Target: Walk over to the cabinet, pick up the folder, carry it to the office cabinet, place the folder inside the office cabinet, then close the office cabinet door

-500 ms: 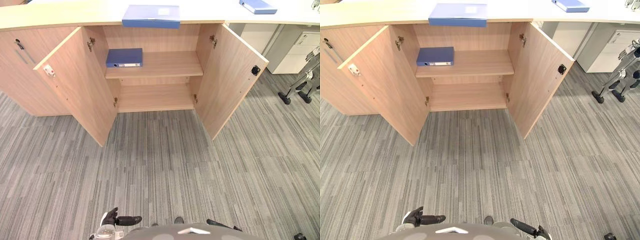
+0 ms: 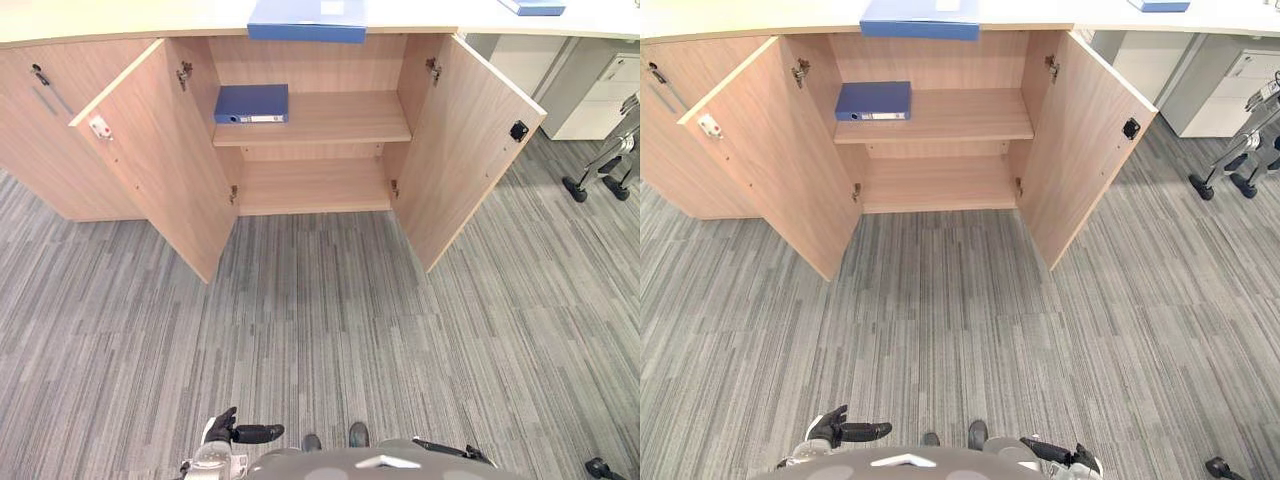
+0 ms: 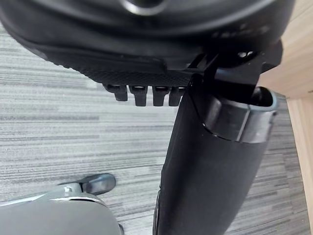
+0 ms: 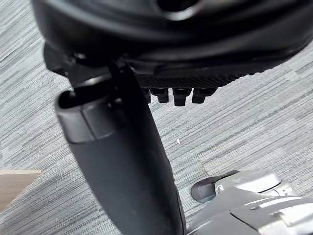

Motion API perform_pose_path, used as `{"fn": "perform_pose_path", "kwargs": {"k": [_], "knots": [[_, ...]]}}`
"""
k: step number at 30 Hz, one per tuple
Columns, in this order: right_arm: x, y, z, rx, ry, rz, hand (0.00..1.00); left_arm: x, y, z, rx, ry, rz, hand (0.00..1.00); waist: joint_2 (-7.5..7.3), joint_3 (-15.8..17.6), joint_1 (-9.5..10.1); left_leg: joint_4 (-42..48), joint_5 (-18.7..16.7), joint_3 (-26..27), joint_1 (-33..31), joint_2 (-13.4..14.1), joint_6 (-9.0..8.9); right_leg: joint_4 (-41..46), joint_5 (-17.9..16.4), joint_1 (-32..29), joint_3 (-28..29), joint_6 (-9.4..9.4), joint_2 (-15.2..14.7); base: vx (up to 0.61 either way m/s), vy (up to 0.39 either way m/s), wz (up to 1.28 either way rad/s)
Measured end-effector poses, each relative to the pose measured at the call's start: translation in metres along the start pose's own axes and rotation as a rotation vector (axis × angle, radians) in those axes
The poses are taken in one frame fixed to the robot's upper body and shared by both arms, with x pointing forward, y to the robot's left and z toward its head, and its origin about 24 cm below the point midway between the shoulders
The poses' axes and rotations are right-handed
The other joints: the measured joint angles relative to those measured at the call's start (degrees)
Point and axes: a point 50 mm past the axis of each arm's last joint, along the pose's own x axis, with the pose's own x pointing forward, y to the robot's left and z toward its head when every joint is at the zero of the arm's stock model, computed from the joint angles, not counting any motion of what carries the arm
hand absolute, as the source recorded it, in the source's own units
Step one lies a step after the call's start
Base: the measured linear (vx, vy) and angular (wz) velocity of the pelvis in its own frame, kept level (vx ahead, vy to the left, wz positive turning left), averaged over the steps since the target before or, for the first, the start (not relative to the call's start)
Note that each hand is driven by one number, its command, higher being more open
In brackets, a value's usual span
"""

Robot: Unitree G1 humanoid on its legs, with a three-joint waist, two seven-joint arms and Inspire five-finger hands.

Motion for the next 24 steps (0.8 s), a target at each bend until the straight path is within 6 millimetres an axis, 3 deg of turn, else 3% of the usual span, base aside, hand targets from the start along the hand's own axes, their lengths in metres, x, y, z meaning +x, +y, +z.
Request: {"fn": "perform_pose_path", "kwargs": {"k": [12, 18, 20, 21, 24], "knots": [[0.000, 0.004, 0.005, -0.057, -0.016, 0.016, 1.00, 0.000, 0.003, 0.000, 0.004, 0.001, 0.006, 1.00, -0.45, 0.69, 0.04, -0.06, -0.02, 0.49, -0.99, -0.18, 0.02, -2.00, 0.89, -0.12, 0.51, 0.08, -0.01, -0.04, -0.017, -0.02], [0.001, 0.011, 0.017, -0.074, -0.048, 0.031, 1.00, 0.000, 0.003, 0.001, 0.004, -0.002, 0.007, 1.00, -0.47, 0.72, 0.28, -0.01, -0.70, 1.41, -2.89, -0.17, 0.26, -1.59, 0.81, -2.46, 1.47, 0.15, 0.04, -0.04, -0.008, -0.08], [0.001, 0.018, 0.029, -0.071, -0.081, 0.048, 1.00, 0.001, 0.003, 0.002, 0.004, -0.007, 0.004, 1.00, -0.28, 1.04, 0.38, 1.73, -2.34, 2.13, -3.99, -0.08, 0.54, 3.39, -1.87, -5.32, 2.19, 0.53, -0.07, 0.00, 0.019, -0.19], [0.001, 0.022, 0.035, -0.067, -0.099, 0.057, 1.00, 0.001, 0.003, 0.005, 0.002, -0.015, 0.004, 1.00, -0.33, 1.88, 0.37, 3.95, -3.73, 2.18, -4.19, -0.38, 1.07, 10.17, -5.62, -7.72, 2.25, 0.98, -0.75, 0.03, 0.025, -0.07], [-0.001, 0.026, 0.042, -0.057, -0.132, 0.071, 1.00, 0.001, 0.002, 0.008, 0.002, -0.025, 0.004, 1.00, -0.18, 2.72, 0.42, 6.97, -5.85, 1.77, -3.83, -1.22, 1.73, 23.59, -10.46, -12.17, 2.13, 2.86, -2.31, 0.06, 0.067, 0.11]]}}
